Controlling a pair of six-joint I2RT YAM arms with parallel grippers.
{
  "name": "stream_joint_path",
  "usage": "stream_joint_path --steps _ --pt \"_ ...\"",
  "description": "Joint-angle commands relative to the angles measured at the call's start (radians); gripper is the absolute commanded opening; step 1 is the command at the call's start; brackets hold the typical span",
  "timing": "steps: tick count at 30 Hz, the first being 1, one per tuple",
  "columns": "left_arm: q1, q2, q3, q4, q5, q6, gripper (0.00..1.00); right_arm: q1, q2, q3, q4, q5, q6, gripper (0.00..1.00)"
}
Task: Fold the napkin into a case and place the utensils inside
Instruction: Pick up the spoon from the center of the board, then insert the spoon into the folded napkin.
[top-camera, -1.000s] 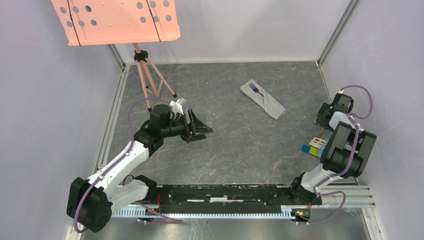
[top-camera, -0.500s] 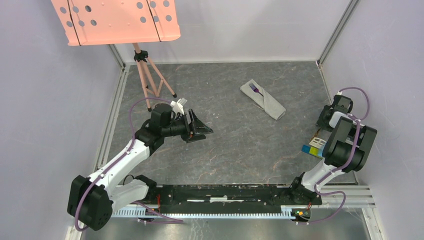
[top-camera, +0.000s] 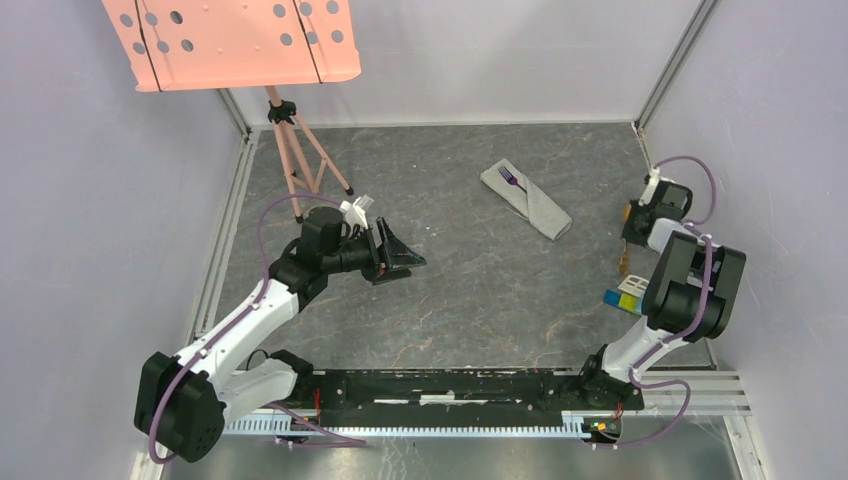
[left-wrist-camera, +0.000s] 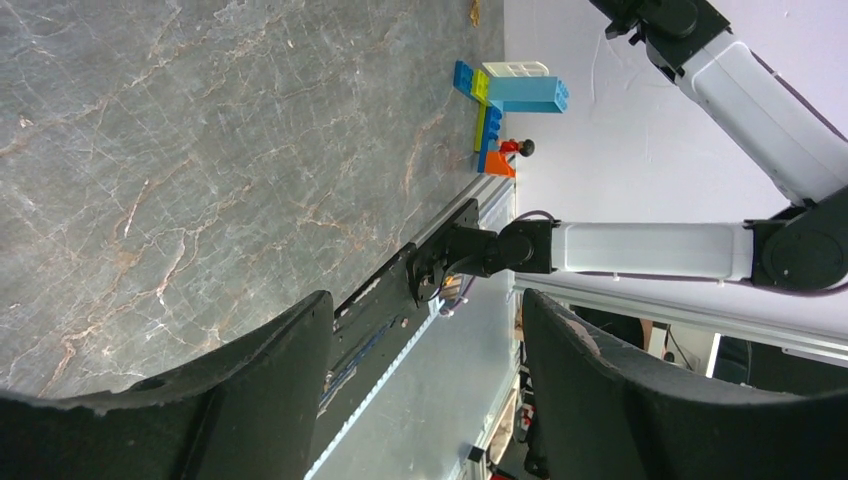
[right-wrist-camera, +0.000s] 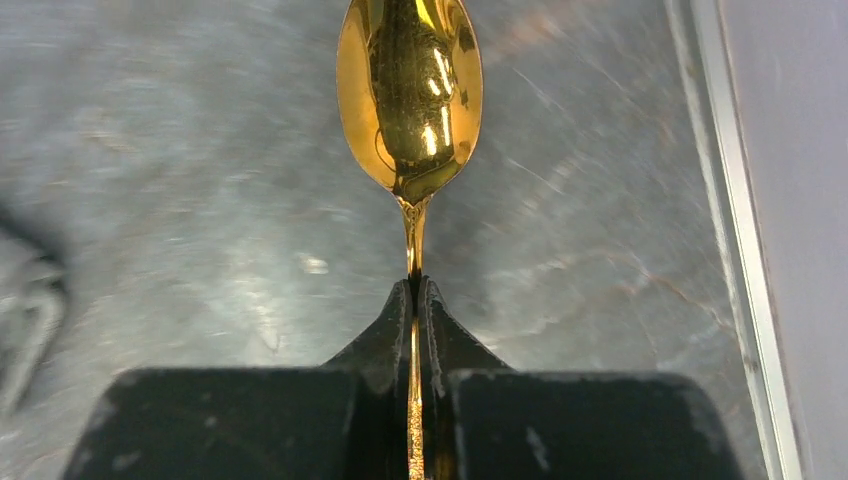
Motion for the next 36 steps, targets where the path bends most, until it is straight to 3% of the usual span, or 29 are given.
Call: stream_joint_path --steps 1,8,11,19,36 --pt "0.0 -0.051 -0.012 0.03 -0.022 0.032 0.76 0.095 -0.13 0.003 0.212 -0.122 -0.093 0.0" --pt "-0.001 -0.067 -0.019 0.024 -0.019 0.038 0.76 0.312 -0.114 0.212 0.207 -0.277 -0.228 0.0" --pt "0.0 -0.06 -0.007 0.014 -0.017 0.051 0.76 0.4 -0.042 0.329 0.154 -0.378 -0.291 0.0" --pt "0.0 -0.048 -0.015 0.028 -0.038 0.048 0.76 0.593 0.182 0.623 -0.011 -0.413 -0.423 0.0" --pt "0.001 -0.002 0.004 0.04 -0.053 0.048 0.76 0.639 0.402 0.745 0.015 -0.482 -0.436 0.0"
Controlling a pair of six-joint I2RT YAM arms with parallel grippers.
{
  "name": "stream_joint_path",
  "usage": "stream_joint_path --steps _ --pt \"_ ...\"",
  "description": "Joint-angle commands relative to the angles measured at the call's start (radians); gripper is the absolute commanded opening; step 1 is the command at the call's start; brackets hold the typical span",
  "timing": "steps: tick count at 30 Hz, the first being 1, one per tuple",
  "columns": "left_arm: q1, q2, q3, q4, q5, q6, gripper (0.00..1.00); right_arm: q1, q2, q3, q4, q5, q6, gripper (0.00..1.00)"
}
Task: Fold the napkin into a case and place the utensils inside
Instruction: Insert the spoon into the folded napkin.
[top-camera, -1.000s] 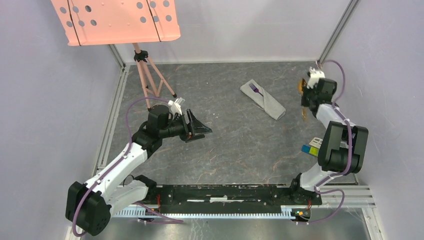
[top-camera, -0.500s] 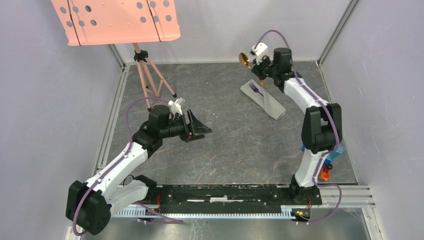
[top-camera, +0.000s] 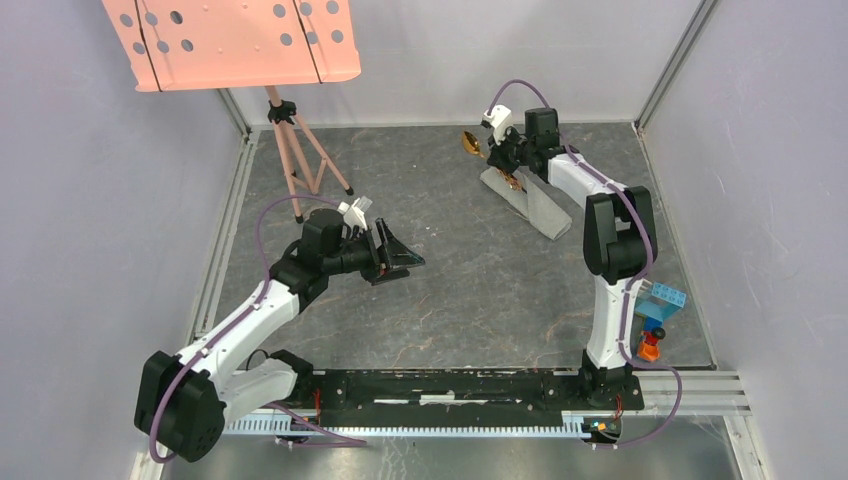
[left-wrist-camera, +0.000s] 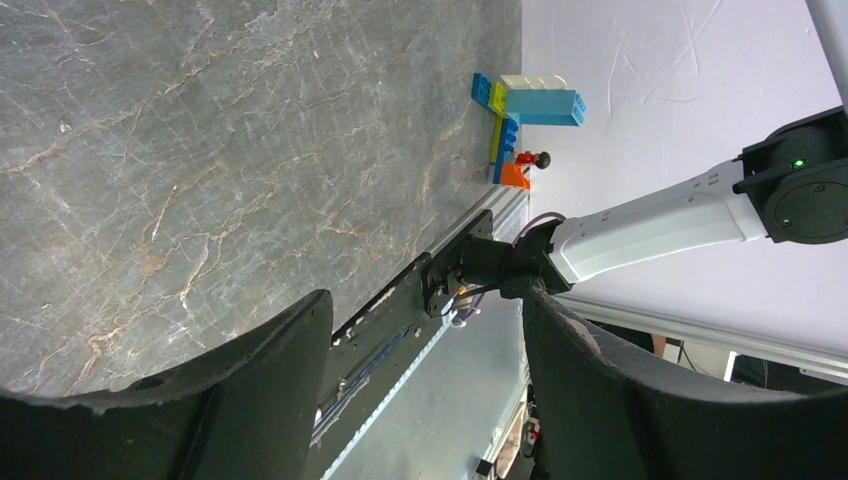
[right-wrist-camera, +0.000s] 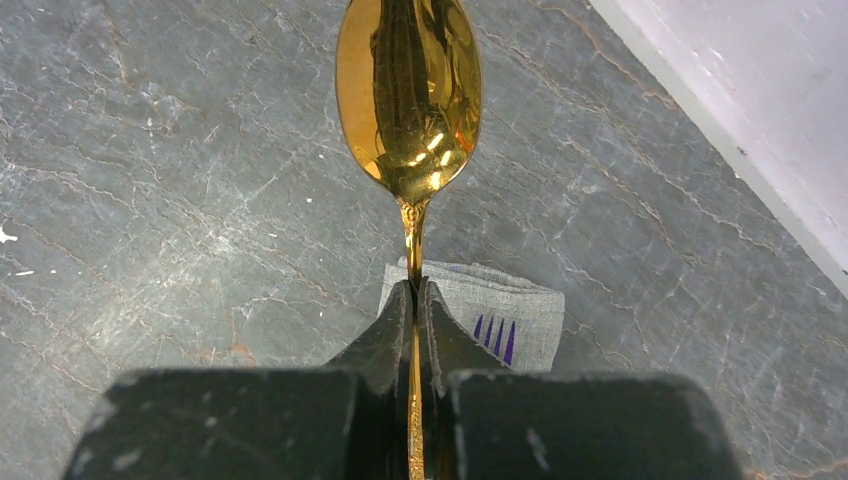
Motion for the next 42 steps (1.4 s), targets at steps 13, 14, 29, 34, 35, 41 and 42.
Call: stream_joint_path --steps 13,14,29,34,35,41,42 --pt "0.0 0.005 0.023 0.023 -0.013 0.045 0.76 -0.02 0.032 -0.002 0.057 -0.016 0.002 0.0" --pt "0.001 0.004 0.023 0.024 -0.013 0.045 0.76 -0.022 0.032 -0.006 0.056 -0.016 -0.001 0.0" --pt "0.0 -0.003 0.02 0.026 -0.013 0.04 0.77 -0.046 0.028 -0.089 0.065 -0.015 -0.017 0.0" --pt "0.001 -0.008 0.016 0.026 -0.012 0.039 0.77 -0.05 0.022 -0.116 0.079 -0.029 -0.011 0.0" --pt "0.0 -0.01 0.017 0.025 -0.012 0.038 0.77 -0.048 0.019 -0.117 0.078 -0.03 -0.012 0.0" --pt "0.0 -0.02 0.014 0.024 -0.01 0.036 0.77 -0.064 -0.047 -0.202 0.122 -0.017 0.0 0.0" --pt "0.001 -0.022 0.013 0.023 -0.01 0.034 0.77 -0.069 -0.058 -0.221 0.129 -0.018 0.008 0.0"
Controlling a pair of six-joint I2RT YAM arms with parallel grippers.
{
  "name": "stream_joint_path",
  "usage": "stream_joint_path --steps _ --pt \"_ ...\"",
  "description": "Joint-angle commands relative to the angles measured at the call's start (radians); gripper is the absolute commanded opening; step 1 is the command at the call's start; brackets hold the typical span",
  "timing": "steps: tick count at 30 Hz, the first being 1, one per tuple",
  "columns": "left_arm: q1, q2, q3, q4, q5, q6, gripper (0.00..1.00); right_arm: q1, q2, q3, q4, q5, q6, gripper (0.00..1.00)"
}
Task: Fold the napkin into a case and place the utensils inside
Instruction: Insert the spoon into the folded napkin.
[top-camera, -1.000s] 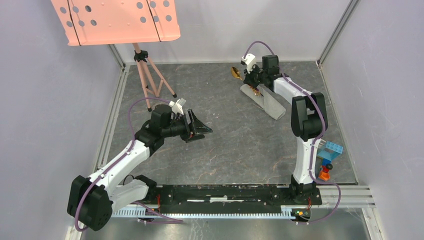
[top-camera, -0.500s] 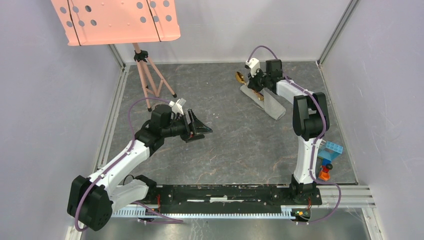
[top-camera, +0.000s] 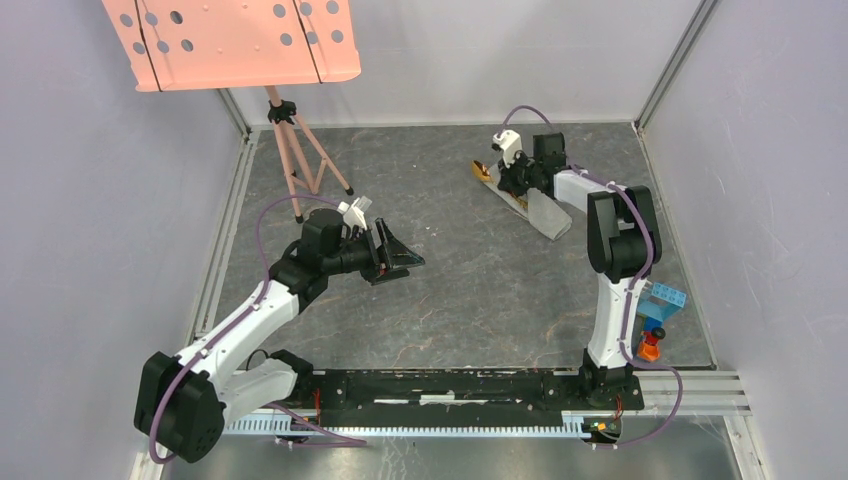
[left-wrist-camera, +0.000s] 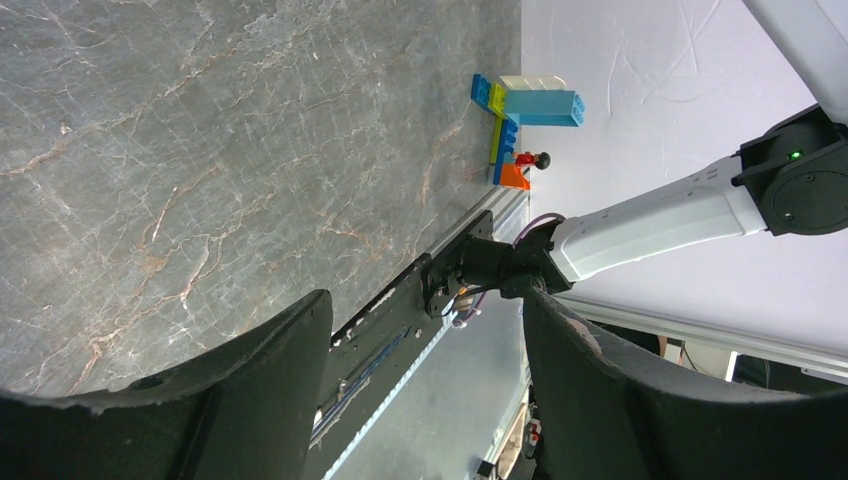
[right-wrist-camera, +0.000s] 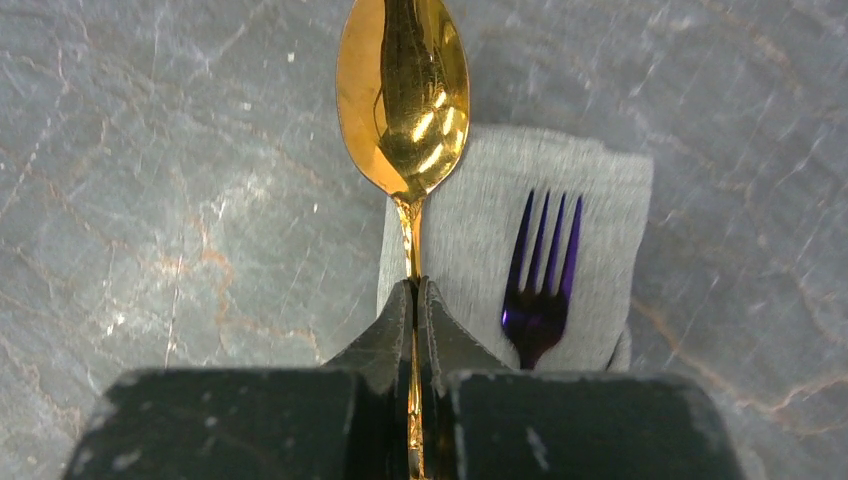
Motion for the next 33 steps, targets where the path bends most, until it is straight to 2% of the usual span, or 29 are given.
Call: stream_joint_path --steps 1,23,33 --pt "0.001 -0.028 0.011 0.023 -0.007 0.032 0.77 -0.022 -0.092 -0.075 0.068 -0.01 0.013 0.0" --pt "0.001 -0.073 -0.005 0.016 -0.007 0.02 0.77 -0.063 -0.214 -0.265 0.067 0.046 -0.021 0.0" --pt "0.0 -0.088 -0.009 0.016 -0.007 0.008 0.77 -0.082 -0.254 -0.323 0.135 0.057 0.015 0.0"
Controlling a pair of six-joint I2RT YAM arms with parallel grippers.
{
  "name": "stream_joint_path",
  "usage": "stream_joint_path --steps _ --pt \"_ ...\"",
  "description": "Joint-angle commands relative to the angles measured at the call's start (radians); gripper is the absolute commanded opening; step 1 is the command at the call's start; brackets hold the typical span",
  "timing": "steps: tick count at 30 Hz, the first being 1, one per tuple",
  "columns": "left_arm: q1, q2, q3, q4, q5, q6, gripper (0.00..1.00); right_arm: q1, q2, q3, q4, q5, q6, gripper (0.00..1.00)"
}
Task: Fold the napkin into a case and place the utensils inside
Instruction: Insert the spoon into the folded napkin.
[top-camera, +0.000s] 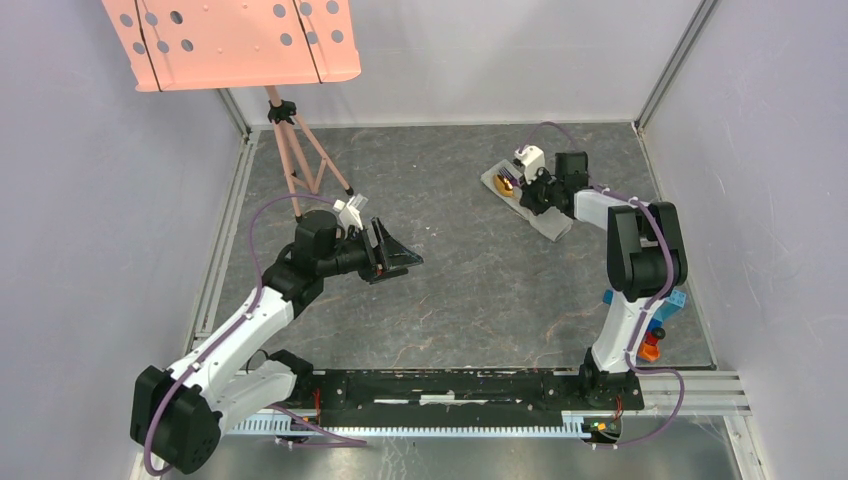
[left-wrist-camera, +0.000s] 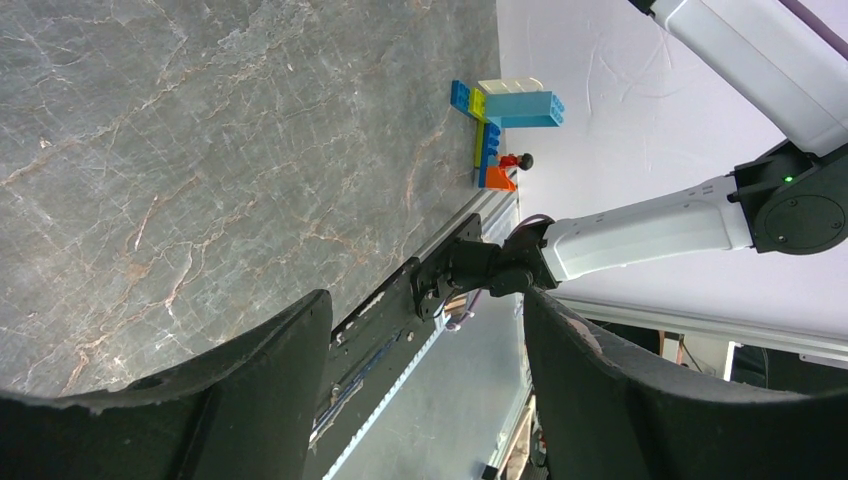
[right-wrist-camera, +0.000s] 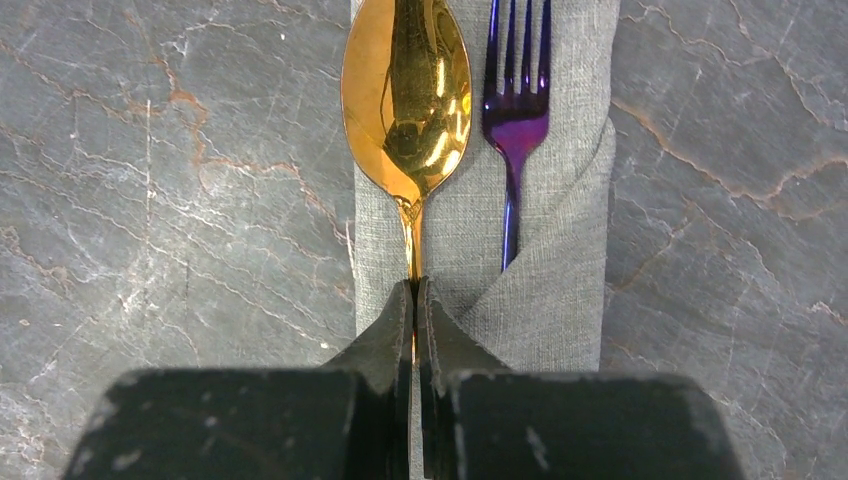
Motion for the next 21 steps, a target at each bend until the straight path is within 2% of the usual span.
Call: stream_joint_path --steps 1,4,6,9,14,18,19,20,21 --pt "-0.001 -0.026 -0.009 0.018 -0.007 0.007 0.77 -0.01 -0.059 -0.021 0.06 0.01 0.013 0.0" --pt "0.0 -0.029 -0.011 0.018 -0.008 0.004 0.77 -0.01 -0.051 -0.015 0.047 0.018 0.008 0.0" --pt "0.0 -0.03 -0.012 0.018 -0.009 0.002 0.77 -0.01 -0.049 -0.02 0.048 0.027 0.008 0.09" --pt "0.0 -0.032 -0.01 0.018 -0.01 0.0 0.77 -0.011 -0.063 -0.034 0.057 0.034 0.018 0.3" --pt "0.0 -0.032 0.005 0.007 -0.014 0.003 0.77 0.002 -0.174 -0.045 0.047 -0.002 0.105 0.57" --pt "-0.001 -0.035 0.034 -0.016 -0.026 0.013 0.77 0.035 -0.359 -0.081 0.043 -0.083 0.253 0.63" --pt "0.001 -0.035 0.047 -0.025 -0.03 0.019 0.77 0.049 -0.423 -0.1 0.051 -0.107 0.299 0.71" --pt "0.001 -0.035 0.067 -0.042 -0.032 0.027 0.77 0.062 -0.474 -0.121 0.057 -0.13 0.348 0.96" --pt "0.001 -0.035 0.09 -0.061 -0.033 0.037 0.77 0.074 -0.548 -0.137 0.056 -0.148 0.394 0.98"
